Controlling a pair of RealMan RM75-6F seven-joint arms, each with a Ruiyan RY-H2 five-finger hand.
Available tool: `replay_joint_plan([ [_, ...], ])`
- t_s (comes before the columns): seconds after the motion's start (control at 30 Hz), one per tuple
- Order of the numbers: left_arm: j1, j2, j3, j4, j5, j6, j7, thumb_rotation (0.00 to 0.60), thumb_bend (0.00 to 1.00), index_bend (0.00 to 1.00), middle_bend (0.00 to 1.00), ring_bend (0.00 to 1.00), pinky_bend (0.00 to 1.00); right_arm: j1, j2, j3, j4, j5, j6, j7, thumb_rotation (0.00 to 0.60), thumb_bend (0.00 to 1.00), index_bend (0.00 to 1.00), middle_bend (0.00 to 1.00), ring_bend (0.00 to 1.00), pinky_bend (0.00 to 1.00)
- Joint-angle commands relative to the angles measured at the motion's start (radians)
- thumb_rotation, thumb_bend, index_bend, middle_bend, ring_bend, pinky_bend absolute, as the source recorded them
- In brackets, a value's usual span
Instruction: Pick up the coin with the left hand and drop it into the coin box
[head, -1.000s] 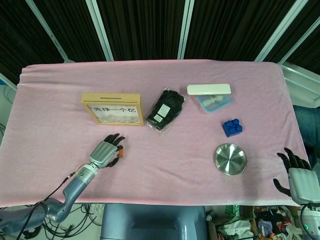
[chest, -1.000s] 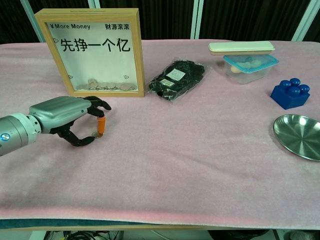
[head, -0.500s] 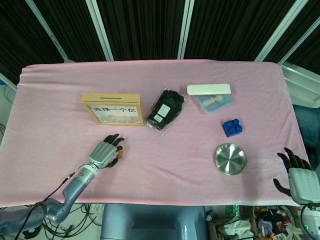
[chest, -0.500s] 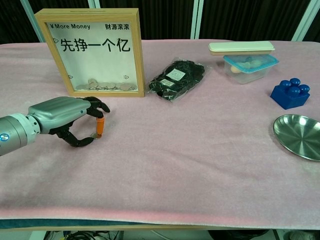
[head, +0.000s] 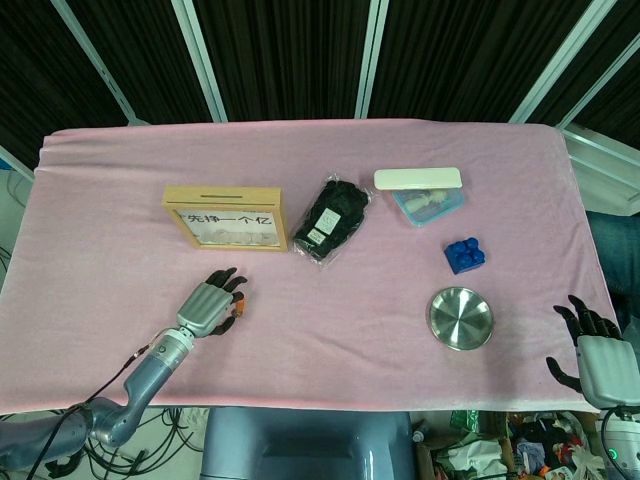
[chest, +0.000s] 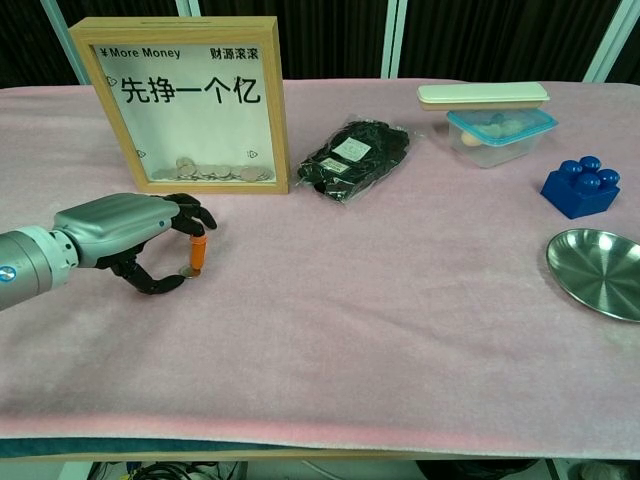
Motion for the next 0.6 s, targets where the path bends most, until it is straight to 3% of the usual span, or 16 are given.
replay_joint_plan([
  [0.03, -0.001, 0.003, -0.001, -0.004, 0.001, 0.001, 0.001, 0.6, 0.4, 0.58, 0.16, 0.0, 0.11, 0.0, 0.0, 0.001, 0.0, -0.001, 0.001, 0.002, 0.6, 0.2, 0.2, 0.06, 0.16, 0.2],
  [0.6, -0.032, 0.01, -0.033, -0.028, -0.03, -0.028, 0.022, 0.6, 0.4, 0.58, 0.16, 0.0, 0.1, 0.0, -0.001, -0.001, 0.003, -0.005, 0.0, 0.005, 0.6, 0.2, 0.22, 0.06, 0.16, 0.2],
])
